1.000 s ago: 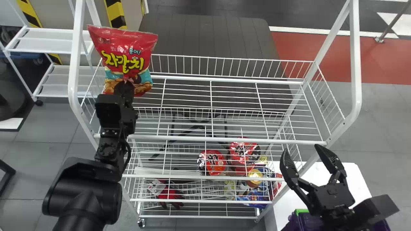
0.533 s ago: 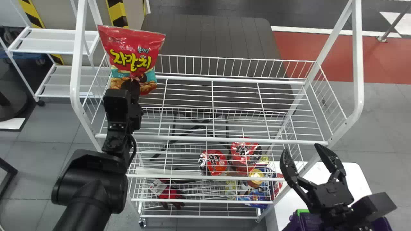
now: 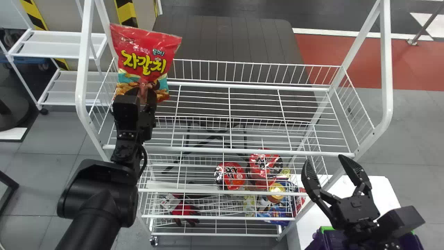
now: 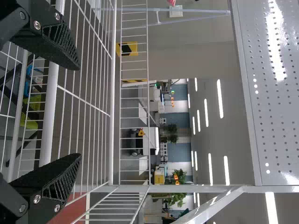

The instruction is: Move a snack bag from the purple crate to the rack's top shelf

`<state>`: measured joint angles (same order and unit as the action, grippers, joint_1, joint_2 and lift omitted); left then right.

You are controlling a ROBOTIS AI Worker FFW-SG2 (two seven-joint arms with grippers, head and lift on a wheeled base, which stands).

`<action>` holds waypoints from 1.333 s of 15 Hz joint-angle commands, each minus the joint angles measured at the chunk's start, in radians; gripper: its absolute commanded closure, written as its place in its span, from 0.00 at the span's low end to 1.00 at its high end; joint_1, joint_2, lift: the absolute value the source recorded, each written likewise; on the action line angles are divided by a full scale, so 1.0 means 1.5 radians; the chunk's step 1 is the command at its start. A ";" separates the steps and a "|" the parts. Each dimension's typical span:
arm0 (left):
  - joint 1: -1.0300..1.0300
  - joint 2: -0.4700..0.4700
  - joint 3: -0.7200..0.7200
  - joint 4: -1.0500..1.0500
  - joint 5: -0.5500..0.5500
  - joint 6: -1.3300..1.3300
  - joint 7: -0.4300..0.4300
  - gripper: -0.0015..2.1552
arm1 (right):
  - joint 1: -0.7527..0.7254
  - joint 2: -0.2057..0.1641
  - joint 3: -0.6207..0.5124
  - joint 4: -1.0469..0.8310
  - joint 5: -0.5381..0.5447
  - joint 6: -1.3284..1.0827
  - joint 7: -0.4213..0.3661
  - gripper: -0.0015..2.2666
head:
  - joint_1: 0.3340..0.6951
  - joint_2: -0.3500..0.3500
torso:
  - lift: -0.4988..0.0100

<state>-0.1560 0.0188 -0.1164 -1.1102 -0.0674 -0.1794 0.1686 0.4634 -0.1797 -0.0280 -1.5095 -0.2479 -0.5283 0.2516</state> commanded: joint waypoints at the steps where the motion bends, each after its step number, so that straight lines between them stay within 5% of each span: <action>1: 0.001 0.001 0.002 -0.001 0.001 -0.002 0.000 0.01 | -0.002 -0.001 0.000 0.001 -0.001 0.000 0.000 0.08 | 1.00 0.41 | 0.98; 9: 0.050 0.003 0.021 -0.067 0.014 -0.010 -0.017 0.02 | -0.007 -0.001 0.001 0.005 -0.004 -0.004 0.001 0.08 | 1.00 0.41 | 0.98; 14: 0.217 0.008 0.024 -0.366 0.029 0.127 -0.037 0.02 | 0.003 -0.003 -0.011 -0.109 0.010 0.112 0.000 0.08 | 1.00 0.42 | 0.98; 20: 0.490 0.009 0.055 -0.658 0.083 0.082 -0.043 0.03 | 0.063 0.001 -0.041 -0.318 0.017 0.276 0.015 0.07 | 1.00 0.45 | 0.98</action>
<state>0.4771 0.0314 -0.0400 -2.0088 0.0356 -0.0079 0.0980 0.5321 -0.1804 -0.0898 -1.9374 -0.2226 -0.1500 0.2679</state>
